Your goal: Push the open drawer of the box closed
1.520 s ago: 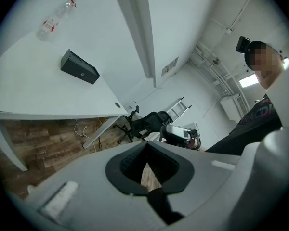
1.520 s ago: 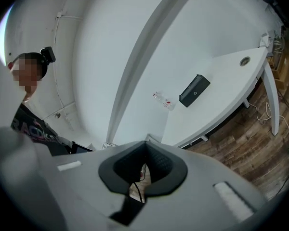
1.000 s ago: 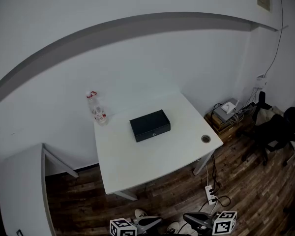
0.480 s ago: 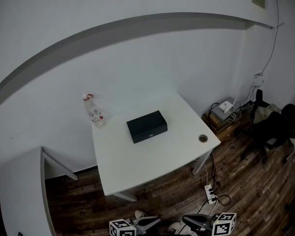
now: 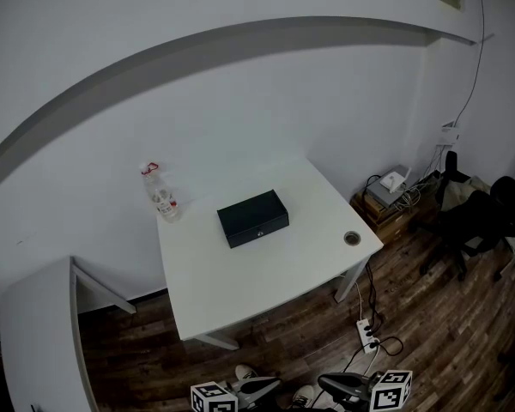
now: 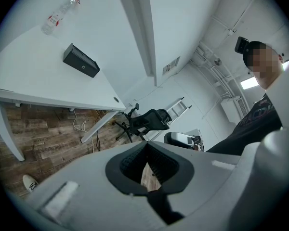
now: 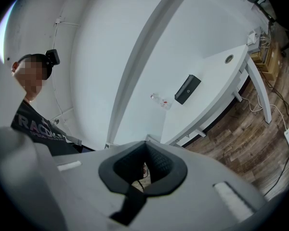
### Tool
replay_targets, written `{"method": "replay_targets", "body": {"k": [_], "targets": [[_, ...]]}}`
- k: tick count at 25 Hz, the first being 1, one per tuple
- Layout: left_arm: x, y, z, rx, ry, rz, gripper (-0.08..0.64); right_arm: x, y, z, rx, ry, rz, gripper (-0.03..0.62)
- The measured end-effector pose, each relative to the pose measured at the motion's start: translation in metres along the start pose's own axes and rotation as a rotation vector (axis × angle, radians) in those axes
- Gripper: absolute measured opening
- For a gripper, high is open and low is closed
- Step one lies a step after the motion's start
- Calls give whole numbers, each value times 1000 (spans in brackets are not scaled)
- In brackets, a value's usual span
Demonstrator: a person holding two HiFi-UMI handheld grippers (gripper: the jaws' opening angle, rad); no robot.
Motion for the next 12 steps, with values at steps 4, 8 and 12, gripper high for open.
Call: {"method": "replay_targets", "body": {"k": [4,8,12], "targets": [[1,-1,4,5,-1,0,0,-1,0,-3,-2,-5,0,3],[0,-1,6,9,-5,0,0,-3,1,-6,-7,-11,1,3],[2,-1,8,11,-3,-4,0,-5,2,-7,-12,-15,5,3]]}}
Point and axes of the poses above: the fingertips, and each gripper's own axes: z forward along the fingers, x to its left, y out of its top, the point moved 7 cm from there along -z, backward along the fingers, and after that the axes turned 1 degree about -x, right-handed, at the moved point
